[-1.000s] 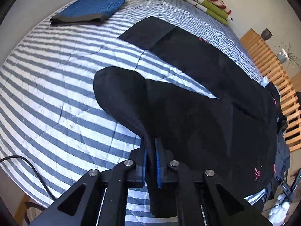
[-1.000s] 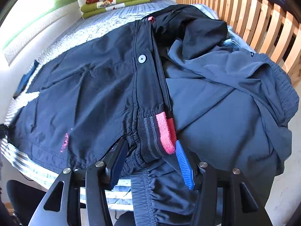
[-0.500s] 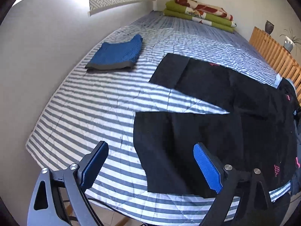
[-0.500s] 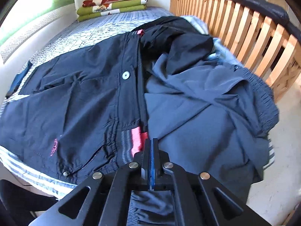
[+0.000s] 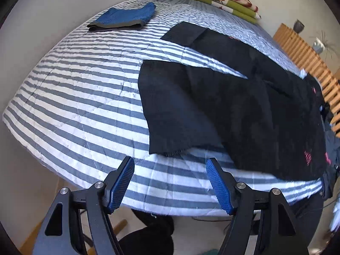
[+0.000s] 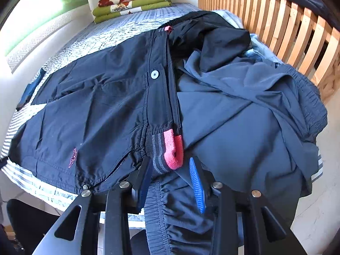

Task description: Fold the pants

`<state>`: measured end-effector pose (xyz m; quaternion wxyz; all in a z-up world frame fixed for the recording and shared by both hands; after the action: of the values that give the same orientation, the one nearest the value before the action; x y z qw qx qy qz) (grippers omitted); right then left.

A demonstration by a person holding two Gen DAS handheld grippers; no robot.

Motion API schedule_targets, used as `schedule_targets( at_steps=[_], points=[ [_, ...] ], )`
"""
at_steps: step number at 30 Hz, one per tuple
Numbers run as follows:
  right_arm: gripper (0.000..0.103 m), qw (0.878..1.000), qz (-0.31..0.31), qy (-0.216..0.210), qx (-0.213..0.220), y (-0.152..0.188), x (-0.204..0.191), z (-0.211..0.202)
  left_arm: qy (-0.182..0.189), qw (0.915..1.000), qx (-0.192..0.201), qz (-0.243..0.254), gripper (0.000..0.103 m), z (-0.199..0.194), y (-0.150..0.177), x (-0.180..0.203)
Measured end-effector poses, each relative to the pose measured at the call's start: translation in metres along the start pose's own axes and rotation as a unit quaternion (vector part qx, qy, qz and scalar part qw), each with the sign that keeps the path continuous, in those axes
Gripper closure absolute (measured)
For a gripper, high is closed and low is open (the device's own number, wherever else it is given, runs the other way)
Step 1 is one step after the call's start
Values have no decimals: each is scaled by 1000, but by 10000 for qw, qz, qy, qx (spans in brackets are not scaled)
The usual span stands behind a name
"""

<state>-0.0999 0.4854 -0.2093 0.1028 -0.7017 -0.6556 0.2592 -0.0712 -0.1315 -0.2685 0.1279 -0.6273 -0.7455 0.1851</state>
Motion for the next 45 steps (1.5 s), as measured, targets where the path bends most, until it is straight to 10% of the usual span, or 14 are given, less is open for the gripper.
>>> schedule_targets(
  at_steps=[6, 11, 23, 32, 38, 45],
  points=[
    [70, 9999, -135, -69, -61, 0, -12, 6, -671, 9973, 20, 284, 39, 18, -4, 11],
    [70, 9996, -201, -172, -100, -1, -20, 7, -745, 9972, 75, 78, 95, 29, -38, 1],
    [61, 9971, -723, -230, 12, 0, -13, -20, -1086, 9899, 431, 807, 97, 10, -63, -3],
    [51, 9930, -888, -156, -769, 10, -18, 38, -1190, 9876, 482, 906, 97, 6, -69, 0],
    [92, 9981, -213, -352, -462, -1, -1, 29, -1184, 9861, 564, 1021, 97, 6, -74, 4],
    [95, 9988, -144, -478, 3, -11, -7, 0, -1202, 9856, 659, 995, 98, 5, -85, 3]
  ],
)
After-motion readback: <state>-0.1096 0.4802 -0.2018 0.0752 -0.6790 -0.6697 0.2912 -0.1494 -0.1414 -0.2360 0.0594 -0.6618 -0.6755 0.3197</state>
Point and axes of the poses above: each gripper's, at about its wrist camera, not at the fingertips, and z roughly the way its jaws point, x to its right, y to its underside, the point moved 7 cm from there along z, roughly the way its jaws point, and after that the axes turned 10 degrees about -y, right-handed, at the moved point
